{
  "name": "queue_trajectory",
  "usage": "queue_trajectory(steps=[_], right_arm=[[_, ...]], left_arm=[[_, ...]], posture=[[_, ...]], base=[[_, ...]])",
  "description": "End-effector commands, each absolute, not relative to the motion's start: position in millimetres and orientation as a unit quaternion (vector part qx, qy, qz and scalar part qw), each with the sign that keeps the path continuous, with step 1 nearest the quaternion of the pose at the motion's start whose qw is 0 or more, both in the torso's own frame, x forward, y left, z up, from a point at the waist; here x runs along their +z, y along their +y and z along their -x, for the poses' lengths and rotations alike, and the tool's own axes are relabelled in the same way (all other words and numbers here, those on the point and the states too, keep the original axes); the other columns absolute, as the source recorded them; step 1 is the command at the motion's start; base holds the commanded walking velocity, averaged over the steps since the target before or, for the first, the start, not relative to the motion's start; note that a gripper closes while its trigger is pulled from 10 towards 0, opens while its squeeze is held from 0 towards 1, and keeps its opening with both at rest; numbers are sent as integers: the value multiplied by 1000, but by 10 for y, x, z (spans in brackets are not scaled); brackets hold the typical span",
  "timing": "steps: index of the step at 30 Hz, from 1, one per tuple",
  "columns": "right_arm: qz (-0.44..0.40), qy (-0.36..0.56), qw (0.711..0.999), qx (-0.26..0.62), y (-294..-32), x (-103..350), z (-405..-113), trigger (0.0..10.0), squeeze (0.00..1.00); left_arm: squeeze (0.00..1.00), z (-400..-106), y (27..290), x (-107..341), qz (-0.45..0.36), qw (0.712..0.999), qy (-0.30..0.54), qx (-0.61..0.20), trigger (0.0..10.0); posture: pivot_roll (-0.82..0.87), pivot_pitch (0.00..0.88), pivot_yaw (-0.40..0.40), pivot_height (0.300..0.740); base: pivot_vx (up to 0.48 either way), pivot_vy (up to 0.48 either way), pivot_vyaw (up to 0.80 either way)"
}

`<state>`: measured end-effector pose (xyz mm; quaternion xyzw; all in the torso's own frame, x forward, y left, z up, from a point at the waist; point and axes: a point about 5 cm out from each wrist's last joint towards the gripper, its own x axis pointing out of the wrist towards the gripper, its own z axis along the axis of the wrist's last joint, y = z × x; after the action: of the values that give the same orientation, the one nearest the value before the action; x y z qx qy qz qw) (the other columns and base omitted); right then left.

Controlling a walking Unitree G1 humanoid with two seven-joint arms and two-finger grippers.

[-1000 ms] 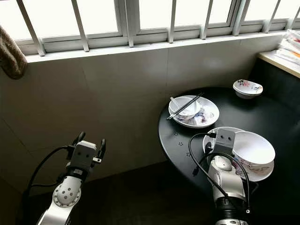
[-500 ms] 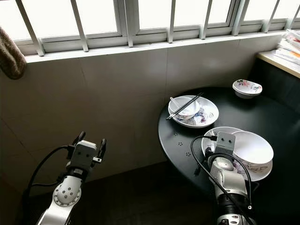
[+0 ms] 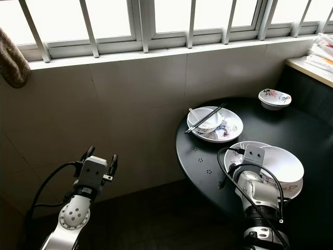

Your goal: Kitchen organization

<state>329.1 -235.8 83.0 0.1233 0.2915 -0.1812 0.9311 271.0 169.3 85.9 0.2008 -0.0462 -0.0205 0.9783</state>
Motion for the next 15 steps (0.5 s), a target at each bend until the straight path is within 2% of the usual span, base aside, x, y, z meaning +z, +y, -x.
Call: queue_trajectory(steps=[1, 2, 3, 4, 15], right_arm=[[-155, 337, 913, -171, -2279, 648, -3217, 4392, 0], [-155, 337, 913, -171, -2279, 648, -3217, 4392, 0], [-157, 335, 913, -171, -2281, 647, -3219, 1137, 0], [-159, 332, 914, -171, -2284, 648, -3219, 0, 0], [-141, 320, 922, -167, -2294, 670, -3224, 0, 0]], left_arm=[[0, -2721, 1679, 845, -209, 976, -43, -28, 10000], [0, -2721, 1679, 845, -209, 976, -43, -28, 10000], [0, -2722, 1679, 844, -209, 977, -43, -27, 10000], [0, -2722, 1679, 843, -209, 977, -43, -27, 10000], [0, -2716, 1687, 828, -211, 976, -40, -26, 10000]], posture=[[-55, 0, 0, 740], [-55, 0, 0, 740], [-55, 0, 0, 740], [-55, 0, 0, 740], [-54, 0, 0, 740]], base=[[0, 0, 0], [0, 0, 0], [0, 0, 0], [0, 0, 0], [0, 0, 0]])
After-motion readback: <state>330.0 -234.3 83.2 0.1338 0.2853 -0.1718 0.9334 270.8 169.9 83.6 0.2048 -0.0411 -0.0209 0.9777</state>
